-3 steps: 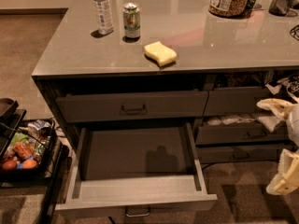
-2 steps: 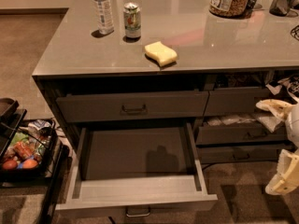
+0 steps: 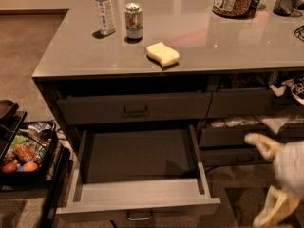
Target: Close middle drawer
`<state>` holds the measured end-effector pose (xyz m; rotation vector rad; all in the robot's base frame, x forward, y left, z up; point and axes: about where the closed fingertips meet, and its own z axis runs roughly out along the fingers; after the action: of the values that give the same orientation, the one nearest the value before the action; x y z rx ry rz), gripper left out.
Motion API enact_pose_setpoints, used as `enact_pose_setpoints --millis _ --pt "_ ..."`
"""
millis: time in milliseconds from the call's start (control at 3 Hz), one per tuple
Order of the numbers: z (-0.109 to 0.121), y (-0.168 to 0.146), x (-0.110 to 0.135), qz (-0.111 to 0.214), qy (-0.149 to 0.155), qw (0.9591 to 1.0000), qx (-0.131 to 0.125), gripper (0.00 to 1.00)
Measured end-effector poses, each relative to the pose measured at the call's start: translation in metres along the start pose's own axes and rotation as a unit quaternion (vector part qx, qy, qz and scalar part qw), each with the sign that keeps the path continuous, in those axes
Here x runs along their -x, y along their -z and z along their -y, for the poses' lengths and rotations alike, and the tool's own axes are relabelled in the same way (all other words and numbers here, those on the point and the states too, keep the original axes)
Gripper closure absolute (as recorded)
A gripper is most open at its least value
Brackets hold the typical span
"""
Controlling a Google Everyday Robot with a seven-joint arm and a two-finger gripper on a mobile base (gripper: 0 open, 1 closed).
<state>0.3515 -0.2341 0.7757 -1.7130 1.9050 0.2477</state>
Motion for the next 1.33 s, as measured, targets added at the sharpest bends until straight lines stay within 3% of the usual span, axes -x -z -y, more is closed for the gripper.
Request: enact_pose_setpoints --millis 333,667,1000,1333 --pt "-0.058 -0.057 -0.026 0.031 -0.043 0.9984 0.018 0.00" --pt "-0.127 -0.112 -0.052 0.028 -0.090 0.9938 0.059 0.00" --pt "-0.125 -0.111 -0.051 0.029 -0.088 0.9940 0.058 0.00" --pt "-0.118 -0.143 -0.059 0.044 -0.069 0.9947 0.064 0.00"
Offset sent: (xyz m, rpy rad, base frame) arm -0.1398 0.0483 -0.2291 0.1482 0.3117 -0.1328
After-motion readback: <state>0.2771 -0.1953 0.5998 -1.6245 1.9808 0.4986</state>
